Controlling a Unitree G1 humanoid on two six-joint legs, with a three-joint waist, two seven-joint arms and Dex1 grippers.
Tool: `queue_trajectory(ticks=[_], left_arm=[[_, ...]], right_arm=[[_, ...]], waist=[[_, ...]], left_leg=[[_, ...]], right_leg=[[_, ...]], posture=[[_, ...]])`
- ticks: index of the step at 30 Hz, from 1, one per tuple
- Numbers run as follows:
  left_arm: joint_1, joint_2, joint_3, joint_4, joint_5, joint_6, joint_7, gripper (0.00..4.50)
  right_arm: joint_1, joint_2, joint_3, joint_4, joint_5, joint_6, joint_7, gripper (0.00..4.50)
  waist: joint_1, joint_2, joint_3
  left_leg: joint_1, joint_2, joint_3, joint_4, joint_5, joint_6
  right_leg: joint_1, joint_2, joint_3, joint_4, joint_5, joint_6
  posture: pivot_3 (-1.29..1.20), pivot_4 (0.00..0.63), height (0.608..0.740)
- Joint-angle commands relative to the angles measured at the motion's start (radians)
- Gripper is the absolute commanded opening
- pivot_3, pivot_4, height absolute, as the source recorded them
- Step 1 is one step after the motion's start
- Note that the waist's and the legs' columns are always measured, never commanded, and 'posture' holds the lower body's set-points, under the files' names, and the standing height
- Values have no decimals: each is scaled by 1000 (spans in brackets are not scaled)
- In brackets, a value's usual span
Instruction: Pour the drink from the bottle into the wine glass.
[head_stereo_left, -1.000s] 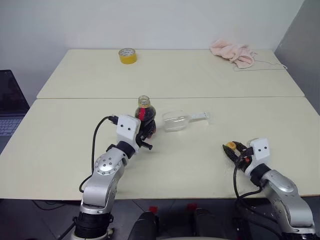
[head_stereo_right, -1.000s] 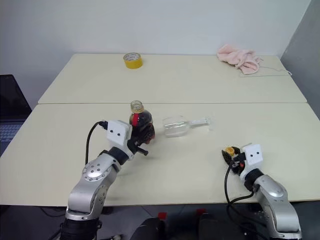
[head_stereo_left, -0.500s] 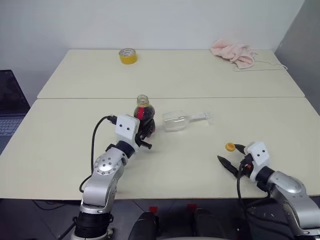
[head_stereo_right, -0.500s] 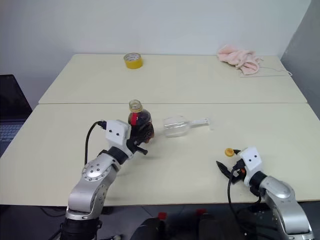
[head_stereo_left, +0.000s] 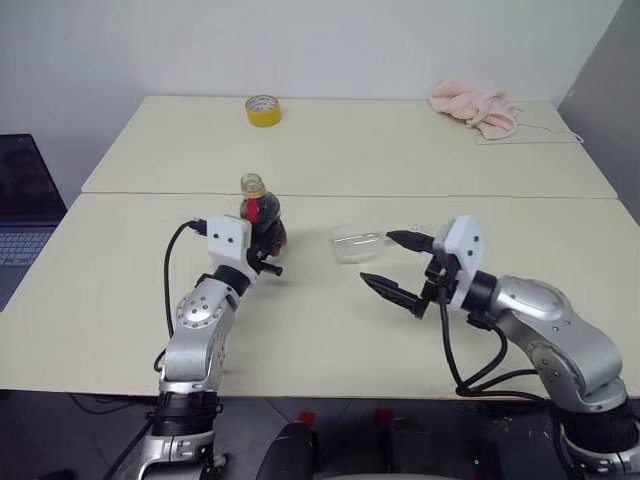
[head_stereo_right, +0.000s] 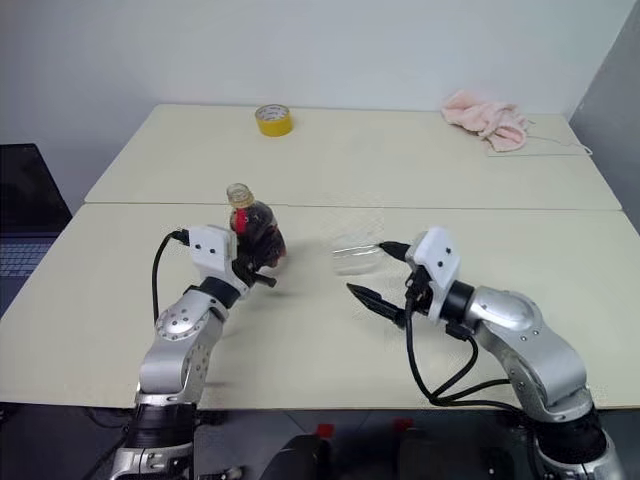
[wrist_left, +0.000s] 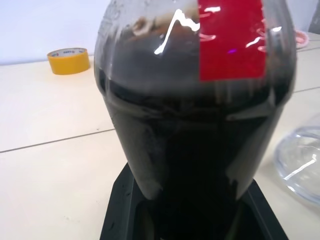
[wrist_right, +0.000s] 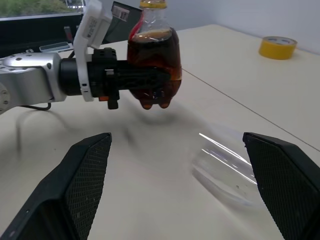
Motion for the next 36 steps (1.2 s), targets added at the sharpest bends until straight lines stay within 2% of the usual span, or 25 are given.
queue_trajectory(ticks=[1, 12, 20, 32, 36], left_arm=[[-58, 1, 20, 68, -7, -98, -11, 720], [-147, 11, 60, 310, 2, -209, 29, 720], [-162, 5, 58, 406, 23, -230, 70, 720], [-114, 0, 74, 385, 2, -224, 72, 4490], [-66, -3, 69, 312, -5, -207, 69, 4490]], right_arm=[[-64, 13, 27, 14, -11, -3, 11, 4500], [-175, 78, 101, 43, -17, 27, -4, 4500], [-203, 104, 113, 61, -28, 38, -6, 4500], [-201, 110, 108, 57, -32, 48, 1, 4500], [-200, 106, 108, 50, -33, 47, 4, 4500]], waist=[[-1, 0, 0], [-7, 0, 0], [-7, 0, 0], [-8, 0, -1], [-8, 0, 0]], left_leg=[[0, 0, 0, 0, 0, 0], [0, 0, 0, -1, 0, 0], [-1, -1, 0, -1, 0, 0], [-1, 0, 0, -1, 0, 0], [-1, 0, 0, -1, 0, 0]], right_leg=[[0, 0, 0, 0, 0, 0], [-2, 0, 0, 1, 0, 0], [-3, -1, 0, 1, 0, 0], [-4, -1, 1, 3, 0, 0], [-4, -1, 1, 3, 0, 0]], posture=[[0, 150, 740], [0, 150, 740], [0, 150, 740], [0, 150, 740], [0, 150, 740]])
